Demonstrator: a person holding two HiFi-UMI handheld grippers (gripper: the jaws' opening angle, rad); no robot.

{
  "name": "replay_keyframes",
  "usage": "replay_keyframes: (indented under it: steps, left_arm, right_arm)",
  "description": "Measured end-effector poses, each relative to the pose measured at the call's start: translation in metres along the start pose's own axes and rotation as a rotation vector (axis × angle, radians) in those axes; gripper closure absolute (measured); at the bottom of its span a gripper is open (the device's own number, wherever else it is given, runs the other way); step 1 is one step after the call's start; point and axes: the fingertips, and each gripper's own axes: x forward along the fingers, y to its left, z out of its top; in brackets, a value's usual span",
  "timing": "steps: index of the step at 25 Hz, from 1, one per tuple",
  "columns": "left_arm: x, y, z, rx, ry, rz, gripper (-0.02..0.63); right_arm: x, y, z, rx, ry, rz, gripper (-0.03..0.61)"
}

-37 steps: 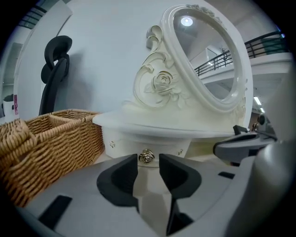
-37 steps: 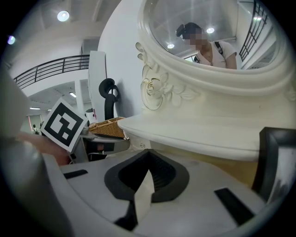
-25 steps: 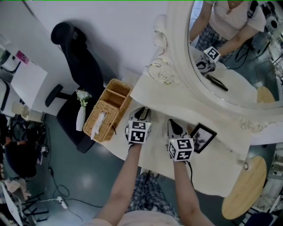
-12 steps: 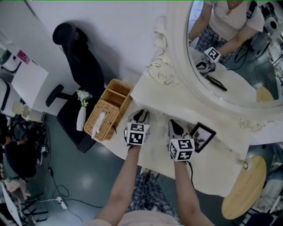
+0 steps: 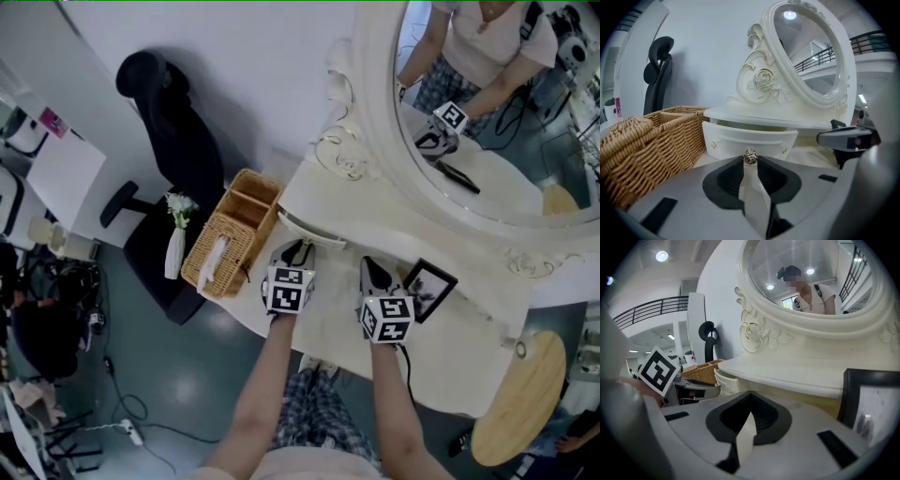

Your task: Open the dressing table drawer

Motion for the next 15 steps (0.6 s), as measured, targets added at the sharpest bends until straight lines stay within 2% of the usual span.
replay_keyframes:
  steps: [15]
  left_arm:
    - [-0.028,0.002,-0.019,-0.007,0.003,0.000,0.503]
  right_arm:
    - [-0.007,0.010,0.001,0.001,-0.010,0.001,0.561]
